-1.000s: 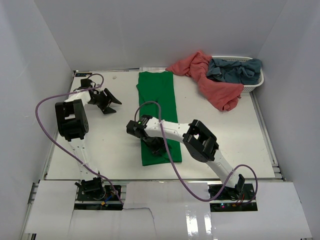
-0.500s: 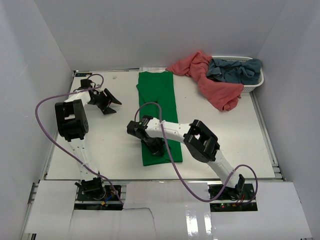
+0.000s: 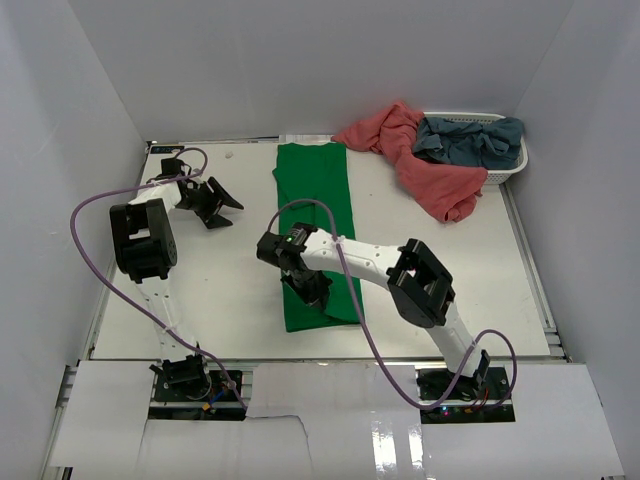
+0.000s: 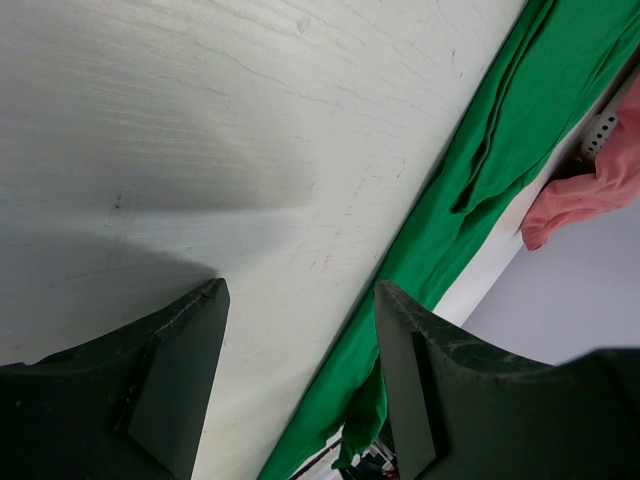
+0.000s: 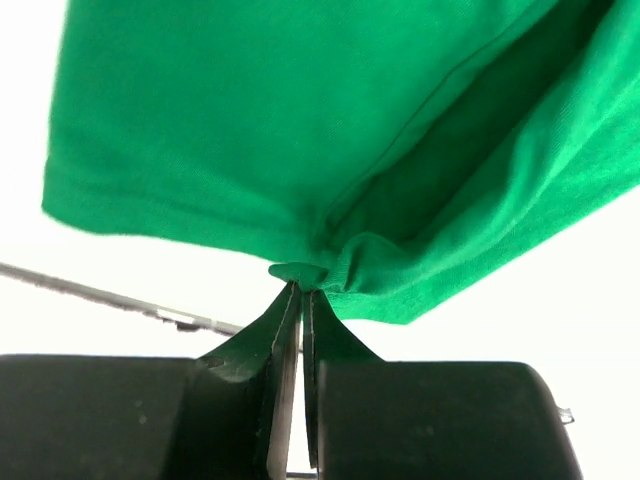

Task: Fold and stack the t-shirts
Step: Rotate the tshirt 90 degrees

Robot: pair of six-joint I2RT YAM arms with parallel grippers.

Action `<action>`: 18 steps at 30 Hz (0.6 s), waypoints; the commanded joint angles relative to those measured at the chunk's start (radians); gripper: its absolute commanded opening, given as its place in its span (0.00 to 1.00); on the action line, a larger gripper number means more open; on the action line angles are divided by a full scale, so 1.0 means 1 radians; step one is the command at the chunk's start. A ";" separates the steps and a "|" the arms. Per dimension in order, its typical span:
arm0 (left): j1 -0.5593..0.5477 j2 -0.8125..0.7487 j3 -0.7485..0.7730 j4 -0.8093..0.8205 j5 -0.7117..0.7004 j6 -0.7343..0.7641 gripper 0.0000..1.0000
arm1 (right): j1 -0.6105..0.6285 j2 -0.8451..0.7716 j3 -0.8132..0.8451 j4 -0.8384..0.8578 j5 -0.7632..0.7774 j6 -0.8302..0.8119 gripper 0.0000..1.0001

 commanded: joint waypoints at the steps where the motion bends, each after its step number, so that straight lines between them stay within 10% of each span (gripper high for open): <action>1: 0.007 -0.049 -0.005 -0.009 -0.020 0.023 0.71 | 0.001 -0.061 -0.027 -0.037 -0.075 -0.072 0.08; 18: 0.009 -0.063 -0.022 -0.010 -0.018 0.026 0.71 | -0.034 -0.169 -0.072 -0.049 -0.242 -0.118 0.47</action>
